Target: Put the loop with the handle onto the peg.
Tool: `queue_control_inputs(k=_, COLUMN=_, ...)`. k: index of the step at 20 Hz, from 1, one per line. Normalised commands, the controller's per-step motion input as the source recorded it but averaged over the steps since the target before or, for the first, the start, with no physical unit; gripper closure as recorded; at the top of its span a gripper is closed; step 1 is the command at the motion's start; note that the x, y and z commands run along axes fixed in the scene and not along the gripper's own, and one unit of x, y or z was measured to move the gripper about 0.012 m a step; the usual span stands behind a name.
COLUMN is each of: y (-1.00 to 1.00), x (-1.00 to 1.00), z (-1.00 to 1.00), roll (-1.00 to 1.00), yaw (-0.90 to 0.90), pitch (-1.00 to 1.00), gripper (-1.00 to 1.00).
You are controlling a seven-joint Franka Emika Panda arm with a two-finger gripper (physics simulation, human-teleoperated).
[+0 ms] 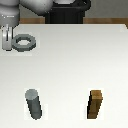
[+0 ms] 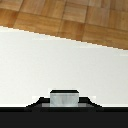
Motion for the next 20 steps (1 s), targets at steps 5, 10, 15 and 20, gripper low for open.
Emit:
queue_control_inputs(k=5, y=0.0, x=1.0, z=0.0, roll=0.0, yaw=0.0, pitch=0.0, gripper=1.0)
queue_control_inputs(k=10, y=0.0, x=1.0, z=0.03, roll=0.0, yaw=0.0, pitch=0.0, gripper=1.0)
queue_control_inputs(k=15, y=0.0, x=0.0, z=0.4, roll=0.0, yaw=0.0, pitch=0.0, gripper=1.0)
queue_control_inputs(k=20, y=0.4, x=0.0, z=0.0, roll=0.0, yaw=0.0, pitch=0.0, gripper=1.0)
